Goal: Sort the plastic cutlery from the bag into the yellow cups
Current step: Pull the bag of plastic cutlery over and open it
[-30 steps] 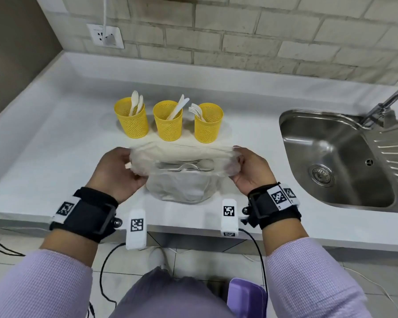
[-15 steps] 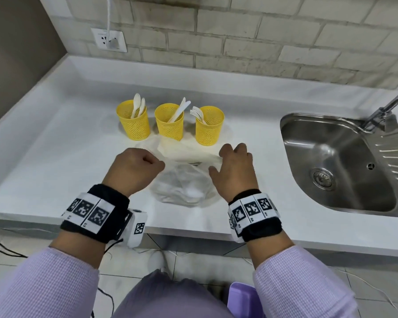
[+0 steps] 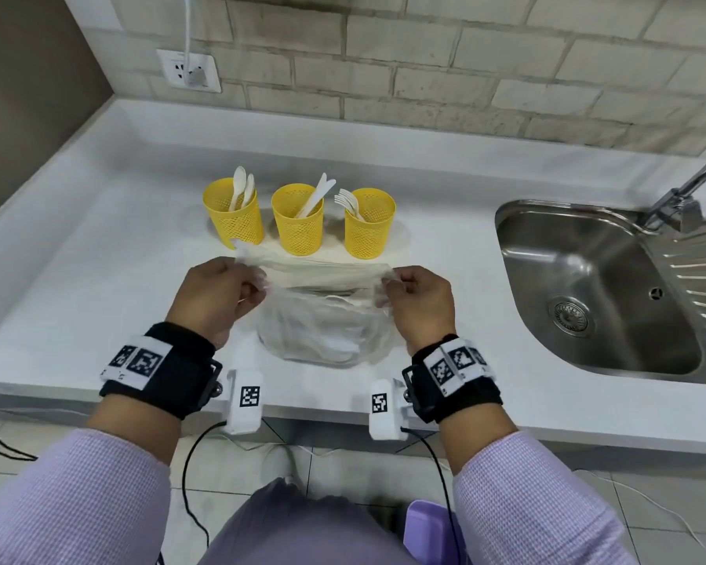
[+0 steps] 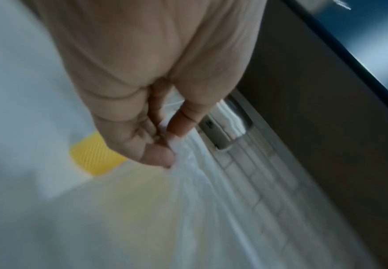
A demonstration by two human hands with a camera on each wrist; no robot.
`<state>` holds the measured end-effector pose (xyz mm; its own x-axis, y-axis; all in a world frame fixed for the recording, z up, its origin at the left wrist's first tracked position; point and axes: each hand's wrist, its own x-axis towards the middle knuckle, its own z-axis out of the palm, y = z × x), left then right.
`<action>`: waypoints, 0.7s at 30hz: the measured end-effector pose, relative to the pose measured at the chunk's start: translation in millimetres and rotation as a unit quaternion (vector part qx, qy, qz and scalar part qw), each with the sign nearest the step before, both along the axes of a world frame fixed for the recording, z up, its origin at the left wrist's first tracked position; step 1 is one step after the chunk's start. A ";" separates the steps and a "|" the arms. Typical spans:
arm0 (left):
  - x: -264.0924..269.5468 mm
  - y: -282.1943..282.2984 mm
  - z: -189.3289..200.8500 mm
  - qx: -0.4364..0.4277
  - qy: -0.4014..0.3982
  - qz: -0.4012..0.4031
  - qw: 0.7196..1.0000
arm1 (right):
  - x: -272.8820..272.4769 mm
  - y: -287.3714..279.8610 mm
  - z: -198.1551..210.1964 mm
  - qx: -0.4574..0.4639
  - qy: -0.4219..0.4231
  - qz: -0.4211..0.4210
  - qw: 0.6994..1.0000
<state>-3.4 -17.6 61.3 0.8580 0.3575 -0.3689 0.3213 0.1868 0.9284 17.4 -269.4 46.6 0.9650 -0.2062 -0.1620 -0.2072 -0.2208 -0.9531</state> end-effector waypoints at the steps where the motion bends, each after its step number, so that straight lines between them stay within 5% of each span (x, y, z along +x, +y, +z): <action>1: 1.1 -0.3 -0.9 -0.099 0.004 0.010 0.995 | 1.5 1.2 0.9 0.118 0.029 -0.019 0.992; 3: 2.9 4.4 -6.2 -0.244 0.033 0.023 0.969 | 7.2 1.0 1.8 0.336 0.082 -0.035 0.938; 5: 2.6 13.5 -14.9 -0.319 0.068 0.004 0.945 | 15.9 -1.3 -2.3 0.448 0.136 -0.062 0.881; 8: -1.2 22.0 -26.3 -0.357 0.111 -0.026 0.927 | 27.6 -3.0 -9.1 0.505 0.213 -0.075 0.833; 12: -6.0 8.1 -19.2 -0.336 0.117 -0.026 0.934 | 25.1 -5.8 -4.6 0.509 0.233 -0.085 0.825; 14: -8.4 1.9 -13.9 -0.230 0.123 -0.073 0.963 | 22.0 -5.6 0.4 0.473 0.206 -0.088 0.852; 16: -10.9 -0.7 -9.2 0.015 0.104 -0.126 0.986 | 21.8 -3.1 -0.3 0.300 0.145 -0.060 0.941; 18: -10.8 -0.9 -9.1 0.293 0.051 -0.173 0.939 | 17.6 -2.9 1.8 0.019 0.119 0.030 0.992; 21: -9.7 -3.8 -10.4 0.488 -0.006 -0.168 0.856 | 7.6 -8.3 3.6 -0.177 0.065 0.075 0.979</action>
